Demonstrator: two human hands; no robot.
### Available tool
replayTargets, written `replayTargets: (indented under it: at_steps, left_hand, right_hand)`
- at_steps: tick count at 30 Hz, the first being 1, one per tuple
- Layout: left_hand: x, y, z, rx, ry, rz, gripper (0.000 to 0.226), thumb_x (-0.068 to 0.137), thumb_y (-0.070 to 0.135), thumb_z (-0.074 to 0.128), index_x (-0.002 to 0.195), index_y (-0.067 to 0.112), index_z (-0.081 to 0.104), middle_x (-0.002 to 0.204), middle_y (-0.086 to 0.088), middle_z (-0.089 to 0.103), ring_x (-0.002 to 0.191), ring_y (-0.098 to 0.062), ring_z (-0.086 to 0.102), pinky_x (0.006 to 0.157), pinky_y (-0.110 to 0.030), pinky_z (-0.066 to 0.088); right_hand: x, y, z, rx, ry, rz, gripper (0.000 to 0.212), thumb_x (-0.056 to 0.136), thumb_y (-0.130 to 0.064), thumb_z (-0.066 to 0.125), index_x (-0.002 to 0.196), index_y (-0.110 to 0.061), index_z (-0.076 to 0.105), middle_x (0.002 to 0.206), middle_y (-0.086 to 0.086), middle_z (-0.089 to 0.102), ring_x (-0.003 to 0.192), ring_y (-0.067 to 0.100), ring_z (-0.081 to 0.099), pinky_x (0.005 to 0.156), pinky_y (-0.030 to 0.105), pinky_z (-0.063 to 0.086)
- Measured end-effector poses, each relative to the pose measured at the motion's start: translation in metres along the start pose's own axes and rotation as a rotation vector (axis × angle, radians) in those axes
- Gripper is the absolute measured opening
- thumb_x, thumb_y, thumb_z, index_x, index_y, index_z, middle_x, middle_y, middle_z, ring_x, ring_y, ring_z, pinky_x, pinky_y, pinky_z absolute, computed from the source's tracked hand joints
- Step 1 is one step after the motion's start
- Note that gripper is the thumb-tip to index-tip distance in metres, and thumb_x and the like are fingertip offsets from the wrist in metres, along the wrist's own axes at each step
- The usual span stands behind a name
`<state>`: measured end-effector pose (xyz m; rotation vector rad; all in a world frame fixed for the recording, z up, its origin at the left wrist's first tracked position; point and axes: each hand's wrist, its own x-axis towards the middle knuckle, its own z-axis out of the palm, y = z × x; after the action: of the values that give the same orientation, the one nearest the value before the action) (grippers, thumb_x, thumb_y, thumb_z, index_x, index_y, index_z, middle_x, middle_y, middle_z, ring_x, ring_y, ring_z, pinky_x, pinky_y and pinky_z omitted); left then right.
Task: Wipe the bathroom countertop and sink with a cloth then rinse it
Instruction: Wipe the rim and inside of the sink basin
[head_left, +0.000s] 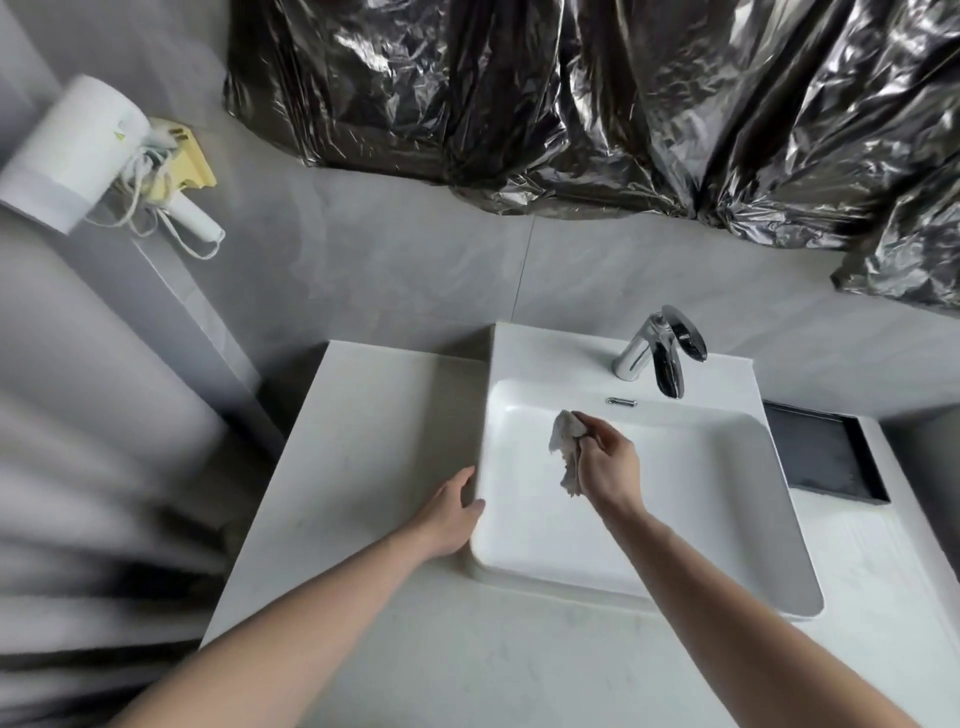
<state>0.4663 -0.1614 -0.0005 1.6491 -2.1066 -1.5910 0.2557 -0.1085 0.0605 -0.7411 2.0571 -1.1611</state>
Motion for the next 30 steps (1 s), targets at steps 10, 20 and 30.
replayTargets:
  at_steps: [10,20,30]
  left_hand:
    - [0.029,-0.003,-0.010,-0.024,-0.097,-0.015,0.067,0.104,0.019,0.052,0.164,0.018,0.022,0.164,0.000,0.036,0.148,-0.020,0.038,0.116,-0.023,0.028]
    - [0.035,-0.009,-0.012,-0.056,-0.146,-0.057,0.074,0.098,0.030,0.055,0.164,0.031,0.021,0.165,0.006,0.034,0.149,-0.017,0.038,0.122,-0.033,0.031]
    - [0.038,0.001,-0.012,0.052,-0.135,-0.078,0.078,0.095,0.030,0.054,0.164,0.027,0.019,0.163,0.007,0.034,0.151,-0.019,0.034,0.123,-0.033,0.029]
  right_hand:
    - [0.133,-0.026,0.027,-0.456,0.198,-0.268,0.035,0.085,0.001,0.047,0.110,-0.006,0.070,0.114,0.014,0.067,0.113,0.038,0.057,0.095,0.037,0.045]
    - [0.189,0.019,0.063,-0.899,-0.079,-0.048,0.068,0.095,-0.013,0.042,0.159,-0.031,0.024,0.170,0.000,0.010,0.153,0.039,0.012,0.115,0.061,0.027]
    - [0.170,0.005,0.133,-0.882,-0.275,-0.497,0.068,0.098,-0.010,0.038,0.161,-0.030,0.024,0.173,0.002,0.010,0.159,0.032,0.002,0.126,0.053,0.016]
